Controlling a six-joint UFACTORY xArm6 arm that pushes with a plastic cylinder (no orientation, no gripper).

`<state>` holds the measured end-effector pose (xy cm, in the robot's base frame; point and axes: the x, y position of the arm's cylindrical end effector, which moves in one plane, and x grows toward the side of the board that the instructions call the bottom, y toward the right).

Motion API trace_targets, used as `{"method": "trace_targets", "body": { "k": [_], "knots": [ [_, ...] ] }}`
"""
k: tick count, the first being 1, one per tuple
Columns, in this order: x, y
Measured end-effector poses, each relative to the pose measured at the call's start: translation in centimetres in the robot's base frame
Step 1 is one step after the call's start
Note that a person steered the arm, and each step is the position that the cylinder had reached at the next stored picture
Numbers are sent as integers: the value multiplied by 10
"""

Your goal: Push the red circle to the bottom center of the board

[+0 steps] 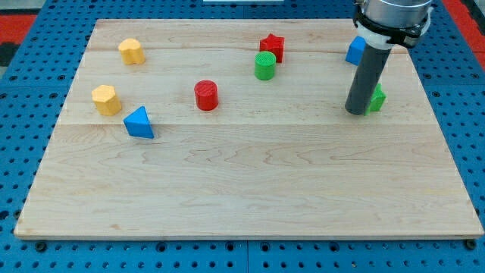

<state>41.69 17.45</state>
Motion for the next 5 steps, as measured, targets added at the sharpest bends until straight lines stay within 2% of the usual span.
{"method": "trace_targets", "body": {
  "k": [2,3,5],
  "knots": [
    [0,0],
    [7,-24],
    [-1,-125]
  ]
}}
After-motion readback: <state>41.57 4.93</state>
